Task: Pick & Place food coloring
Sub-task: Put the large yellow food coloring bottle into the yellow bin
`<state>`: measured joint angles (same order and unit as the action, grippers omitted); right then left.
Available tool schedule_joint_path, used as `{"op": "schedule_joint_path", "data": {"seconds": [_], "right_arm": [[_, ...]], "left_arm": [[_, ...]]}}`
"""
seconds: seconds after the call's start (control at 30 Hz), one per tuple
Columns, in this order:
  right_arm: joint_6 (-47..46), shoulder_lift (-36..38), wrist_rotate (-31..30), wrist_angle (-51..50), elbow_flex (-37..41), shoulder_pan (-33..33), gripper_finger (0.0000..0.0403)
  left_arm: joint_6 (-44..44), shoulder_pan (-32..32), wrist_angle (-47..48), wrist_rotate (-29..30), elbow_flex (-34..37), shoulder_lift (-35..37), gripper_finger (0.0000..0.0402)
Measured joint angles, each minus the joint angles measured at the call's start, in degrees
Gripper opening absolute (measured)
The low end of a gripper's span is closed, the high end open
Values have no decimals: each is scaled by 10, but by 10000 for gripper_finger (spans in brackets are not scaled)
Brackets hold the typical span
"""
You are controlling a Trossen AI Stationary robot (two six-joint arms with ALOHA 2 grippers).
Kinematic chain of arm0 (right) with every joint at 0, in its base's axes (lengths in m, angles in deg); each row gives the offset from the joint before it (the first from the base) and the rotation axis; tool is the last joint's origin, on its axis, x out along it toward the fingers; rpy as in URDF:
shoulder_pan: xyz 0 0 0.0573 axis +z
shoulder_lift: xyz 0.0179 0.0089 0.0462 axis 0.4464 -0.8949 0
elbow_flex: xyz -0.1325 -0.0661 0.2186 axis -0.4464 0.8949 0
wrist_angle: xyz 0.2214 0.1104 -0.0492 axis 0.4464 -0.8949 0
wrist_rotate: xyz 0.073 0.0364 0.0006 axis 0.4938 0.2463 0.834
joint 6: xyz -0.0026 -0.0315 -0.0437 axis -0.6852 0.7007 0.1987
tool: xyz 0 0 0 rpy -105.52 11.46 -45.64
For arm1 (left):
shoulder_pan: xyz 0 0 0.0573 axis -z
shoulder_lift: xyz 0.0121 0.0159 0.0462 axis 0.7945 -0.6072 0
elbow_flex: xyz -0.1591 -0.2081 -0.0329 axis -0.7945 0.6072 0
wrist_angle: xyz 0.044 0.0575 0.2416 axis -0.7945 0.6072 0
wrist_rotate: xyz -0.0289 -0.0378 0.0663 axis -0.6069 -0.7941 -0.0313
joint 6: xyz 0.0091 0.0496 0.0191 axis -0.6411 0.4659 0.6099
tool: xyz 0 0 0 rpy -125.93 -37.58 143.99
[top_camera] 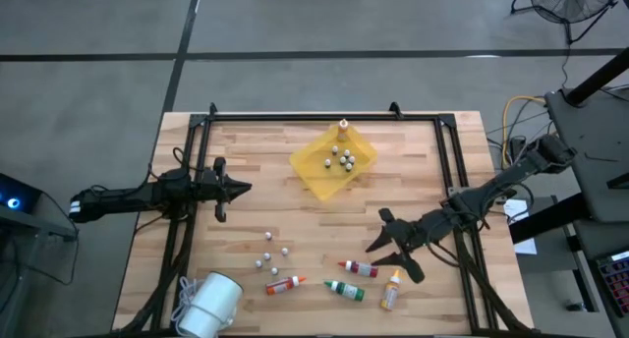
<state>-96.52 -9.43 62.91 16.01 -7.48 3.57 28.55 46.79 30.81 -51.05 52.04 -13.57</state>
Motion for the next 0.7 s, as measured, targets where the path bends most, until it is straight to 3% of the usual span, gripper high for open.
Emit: {"op": "schedule_joint_path", "data": {"seconds": [0.5,0.7], "right_arm": [[2,0,0,-2,-59,72,152],[-5,0,0,-55,-113,85,147]], "left_arm": [[0,0,0,0,0,0,0],[0,-1,0,0,0,0,0]]}}
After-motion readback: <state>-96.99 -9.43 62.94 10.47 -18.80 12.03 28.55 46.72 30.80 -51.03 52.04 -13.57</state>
